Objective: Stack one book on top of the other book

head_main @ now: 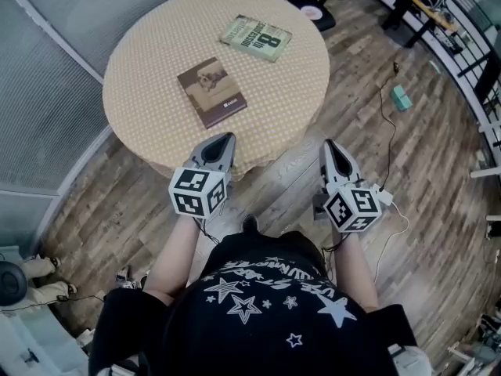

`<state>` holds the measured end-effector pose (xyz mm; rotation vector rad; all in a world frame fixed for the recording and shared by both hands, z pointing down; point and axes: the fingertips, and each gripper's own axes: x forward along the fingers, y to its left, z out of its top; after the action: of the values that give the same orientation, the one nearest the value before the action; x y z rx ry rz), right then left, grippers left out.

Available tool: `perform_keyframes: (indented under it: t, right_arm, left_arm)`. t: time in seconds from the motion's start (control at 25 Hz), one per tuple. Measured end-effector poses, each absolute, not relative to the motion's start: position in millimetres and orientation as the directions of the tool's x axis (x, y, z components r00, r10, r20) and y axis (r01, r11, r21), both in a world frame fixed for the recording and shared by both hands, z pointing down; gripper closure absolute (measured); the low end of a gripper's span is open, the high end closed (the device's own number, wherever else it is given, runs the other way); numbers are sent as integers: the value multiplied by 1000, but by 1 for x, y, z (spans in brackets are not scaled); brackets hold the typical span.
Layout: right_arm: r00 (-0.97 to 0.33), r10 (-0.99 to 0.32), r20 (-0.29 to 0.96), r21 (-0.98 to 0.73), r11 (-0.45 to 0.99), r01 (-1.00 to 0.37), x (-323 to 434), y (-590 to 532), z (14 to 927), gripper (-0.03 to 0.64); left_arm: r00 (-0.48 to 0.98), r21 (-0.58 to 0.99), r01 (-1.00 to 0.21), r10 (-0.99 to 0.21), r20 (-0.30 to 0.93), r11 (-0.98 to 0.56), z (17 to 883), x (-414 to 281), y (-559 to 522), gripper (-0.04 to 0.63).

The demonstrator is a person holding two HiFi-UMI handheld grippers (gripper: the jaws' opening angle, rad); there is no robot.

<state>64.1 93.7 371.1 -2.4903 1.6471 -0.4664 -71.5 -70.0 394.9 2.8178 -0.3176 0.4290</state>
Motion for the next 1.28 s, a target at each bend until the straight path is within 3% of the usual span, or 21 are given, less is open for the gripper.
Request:
perform_keyframes:
  t: [0.28, 0.56, 1.28]
  right_arm:
    - [367, -909, 199, -270, -410, -871, 79, 92, 375, 589]
    - [297, -936, 189, -301, -343, -890, 111, 70, 386, 588]
    - [59, -981, 187, -329, -119, -937, 282, 19, 401, 588]
  left_arm:
    - [931, 229, -244, -162, 326, -942, 400, -57, -71, 588]
    - [909, 212, -320, -236, 345, -923, 405, -39, -82, 588]
    - [823, 184, -520, -431, 369, -834, 404, 96, -76, 588]
